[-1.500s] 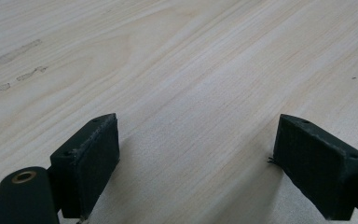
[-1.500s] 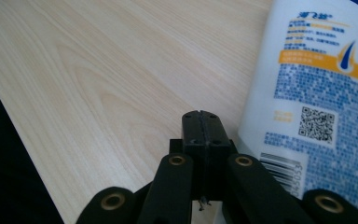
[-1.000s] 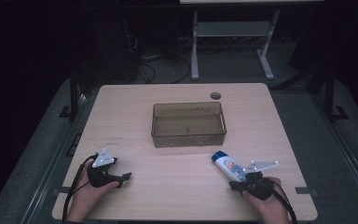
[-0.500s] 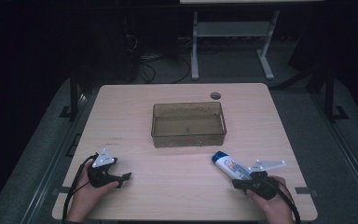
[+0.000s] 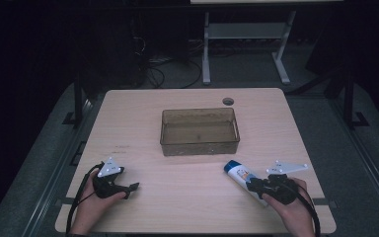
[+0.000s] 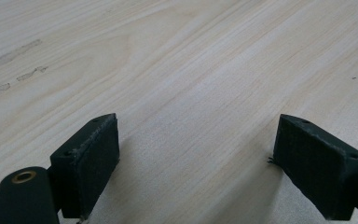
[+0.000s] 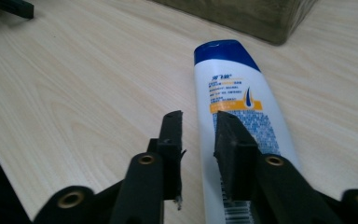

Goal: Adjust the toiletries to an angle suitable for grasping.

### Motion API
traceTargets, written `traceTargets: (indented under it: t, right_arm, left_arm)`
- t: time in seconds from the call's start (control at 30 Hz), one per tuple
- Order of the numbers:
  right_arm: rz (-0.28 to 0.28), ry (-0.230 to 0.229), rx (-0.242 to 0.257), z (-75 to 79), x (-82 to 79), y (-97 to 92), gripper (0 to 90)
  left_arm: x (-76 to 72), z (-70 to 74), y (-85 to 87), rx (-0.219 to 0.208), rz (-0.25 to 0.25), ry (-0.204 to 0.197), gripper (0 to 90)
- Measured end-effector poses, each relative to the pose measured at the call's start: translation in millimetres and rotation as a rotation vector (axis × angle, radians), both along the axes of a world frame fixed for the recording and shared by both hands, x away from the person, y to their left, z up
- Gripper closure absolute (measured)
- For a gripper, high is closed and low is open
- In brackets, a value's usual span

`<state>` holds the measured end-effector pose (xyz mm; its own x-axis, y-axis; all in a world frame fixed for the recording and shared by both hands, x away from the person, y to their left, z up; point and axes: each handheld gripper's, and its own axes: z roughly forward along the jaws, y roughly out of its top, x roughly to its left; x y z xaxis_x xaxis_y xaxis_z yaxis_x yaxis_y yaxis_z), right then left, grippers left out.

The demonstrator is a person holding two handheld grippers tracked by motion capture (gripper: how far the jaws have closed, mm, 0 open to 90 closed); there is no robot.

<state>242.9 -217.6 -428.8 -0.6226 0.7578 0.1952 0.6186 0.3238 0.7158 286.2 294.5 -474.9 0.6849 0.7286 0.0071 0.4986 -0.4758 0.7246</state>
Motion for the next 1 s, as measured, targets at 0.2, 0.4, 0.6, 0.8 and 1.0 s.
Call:
traceTargets:
  t: [0.2,0.4,0.6,0.8,1.0]
  right_arm:
    - [-0.002,-0.03,-0.021,4.3,5.0,1.5,54.9]
    - [-0.014,-0.053,-0.031,8.3,11.5,1.9,47.3]
    - [-0.02,-0.069,-0.037,10.6,19.9,1.0,43.4]
    - [-0.022,-0.074,-0.043,13.8,29.5,0.3,38.2]
    - [-0.016,-0.073,-0.056,15.6,38.8,3.0,31.8]
  left_arm:
    - [0.2,0.0,-0.1,0.0,0.0,0.0,13.3]
    - [0.4,0.0,0.1,0.001,-0.002,-0.001,13.3]
    - [0.3,0.0,0.0,0.001,-0.002,-0.001,13.3]
    - [0.3,-0.1,-0.2,-0.002,0.0,-0.002,13.3]
    - [0.3,-0.1,-0.2,-0.003,0.0,-0.002,13.3]
